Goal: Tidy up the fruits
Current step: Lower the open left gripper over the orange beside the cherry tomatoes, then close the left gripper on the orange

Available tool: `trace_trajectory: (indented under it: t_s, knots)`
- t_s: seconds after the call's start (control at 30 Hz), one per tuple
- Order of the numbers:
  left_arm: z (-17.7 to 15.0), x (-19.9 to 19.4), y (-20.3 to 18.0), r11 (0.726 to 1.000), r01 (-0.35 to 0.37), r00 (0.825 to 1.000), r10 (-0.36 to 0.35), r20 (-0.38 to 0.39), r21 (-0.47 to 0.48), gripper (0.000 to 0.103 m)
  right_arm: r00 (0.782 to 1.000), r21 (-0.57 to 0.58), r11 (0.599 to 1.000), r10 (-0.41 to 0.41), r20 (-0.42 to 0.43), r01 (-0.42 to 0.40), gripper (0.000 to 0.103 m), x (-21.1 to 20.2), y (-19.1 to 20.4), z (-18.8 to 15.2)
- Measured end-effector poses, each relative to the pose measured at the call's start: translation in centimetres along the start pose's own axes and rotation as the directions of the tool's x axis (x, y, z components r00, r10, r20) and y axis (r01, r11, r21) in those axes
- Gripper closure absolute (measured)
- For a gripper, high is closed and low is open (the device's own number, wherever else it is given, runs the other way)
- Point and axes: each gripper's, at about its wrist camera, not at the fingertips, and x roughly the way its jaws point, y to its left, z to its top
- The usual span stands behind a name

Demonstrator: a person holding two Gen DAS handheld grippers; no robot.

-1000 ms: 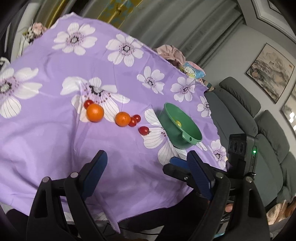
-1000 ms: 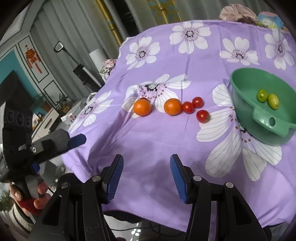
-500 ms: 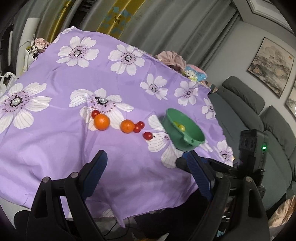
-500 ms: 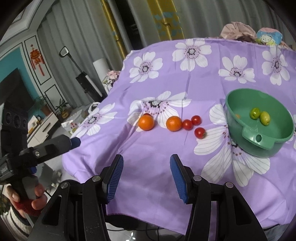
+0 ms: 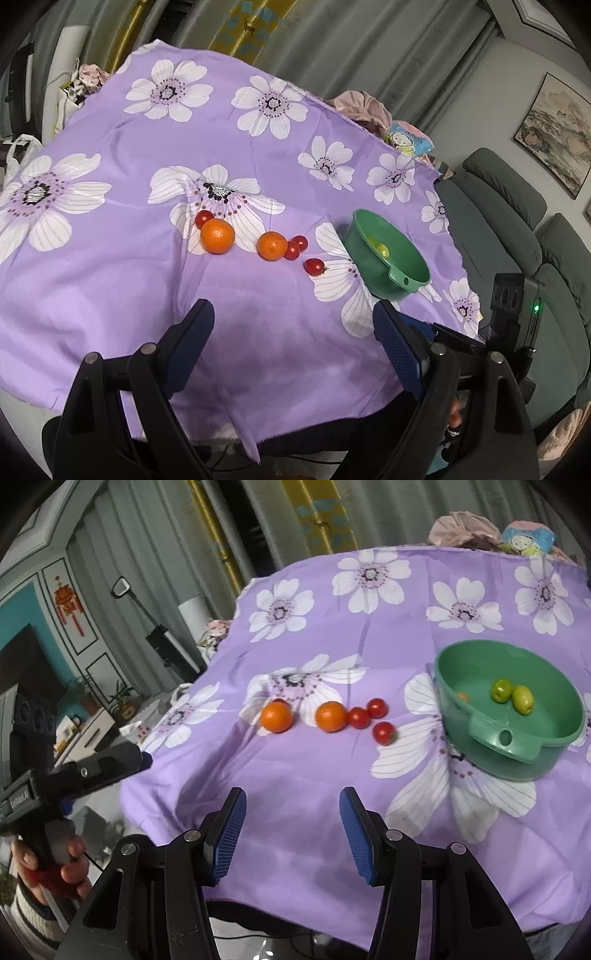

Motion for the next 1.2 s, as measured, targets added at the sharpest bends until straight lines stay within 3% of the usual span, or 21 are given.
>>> trace_trajectory:
  t_s: [0.43, 0.8, 1.2]
  knots:
    - [3.2, 6.5, 1.0, 0.998, 0.002, 0.992, 0.007, -0.127, 0.069, 0.017, 0.995, 0.026, 0.998, -0.060, -0.084, 0.062, 0.050, 4.7, -2.4, 2.9]
    - [8.6, 9.6, -0.8, 0.987, 0.053, 0.989, -0.030, -0.146, 0.152, 0.018, 0.995, -0.024, 0.999, -0.046, -0.084, 0.044, 0.050, 7.5, -2.1, 6.4]
    - [8.5, 14.7, 0.4, 0.981, 0.024, 0.967, 0.026, -0.252, 0.192, 0.029, 0.988, -0.017, 1.000, -0.022, -0.156, 0.020, 0.050, 11.0, -2.7, 7.1]
